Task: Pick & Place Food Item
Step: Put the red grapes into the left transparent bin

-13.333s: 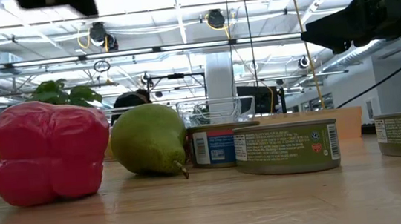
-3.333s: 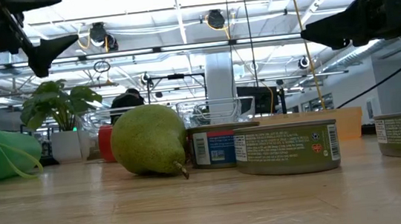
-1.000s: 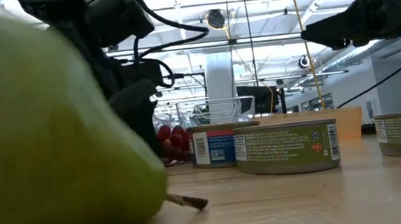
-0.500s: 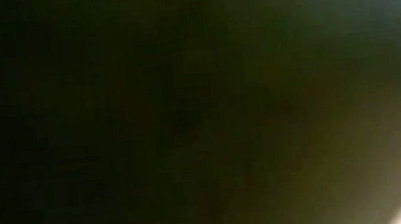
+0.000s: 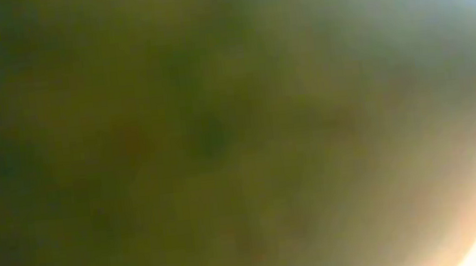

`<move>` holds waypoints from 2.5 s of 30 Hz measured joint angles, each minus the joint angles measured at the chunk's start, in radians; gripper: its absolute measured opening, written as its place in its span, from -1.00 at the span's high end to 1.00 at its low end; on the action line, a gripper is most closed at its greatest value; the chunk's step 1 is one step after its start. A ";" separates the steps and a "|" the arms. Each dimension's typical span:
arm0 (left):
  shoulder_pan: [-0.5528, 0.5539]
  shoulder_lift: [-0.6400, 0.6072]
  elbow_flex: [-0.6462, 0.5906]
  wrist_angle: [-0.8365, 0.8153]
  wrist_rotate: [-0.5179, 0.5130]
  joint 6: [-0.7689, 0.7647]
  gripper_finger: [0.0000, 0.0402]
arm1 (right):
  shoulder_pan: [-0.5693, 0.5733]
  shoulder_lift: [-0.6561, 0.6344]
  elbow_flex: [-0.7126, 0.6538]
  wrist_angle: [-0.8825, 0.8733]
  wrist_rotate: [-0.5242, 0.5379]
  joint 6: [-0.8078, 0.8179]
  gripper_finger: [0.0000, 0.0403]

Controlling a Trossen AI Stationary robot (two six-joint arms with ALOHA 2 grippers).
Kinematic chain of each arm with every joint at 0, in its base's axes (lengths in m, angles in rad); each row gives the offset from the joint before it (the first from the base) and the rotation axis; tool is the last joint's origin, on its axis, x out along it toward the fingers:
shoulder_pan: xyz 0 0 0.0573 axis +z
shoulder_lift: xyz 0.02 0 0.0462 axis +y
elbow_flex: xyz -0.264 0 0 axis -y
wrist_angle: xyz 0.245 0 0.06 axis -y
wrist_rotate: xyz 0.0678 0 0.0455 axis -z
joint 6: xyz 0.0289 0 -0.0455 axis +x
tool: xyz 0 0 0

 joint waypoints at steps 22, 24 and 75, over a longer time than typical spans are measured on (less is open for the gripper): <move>-0.033 0.169 0.001 0.067 -0.006 0.203 -0.50 | 0.000 0.000 0.000 -0.001 0.000 0.000 0.01; -0.036 0.169 0.000 0.092 0.001 0.218 -0.34 | 0.000 0.001 0.000 0.000 0.000 0.000 0.01; 0.002 -0.137 -0.002 0.174 -0.165 0.082 0.95 | 0.000 0.001 0.000 0.000 0.000 0.000 0.01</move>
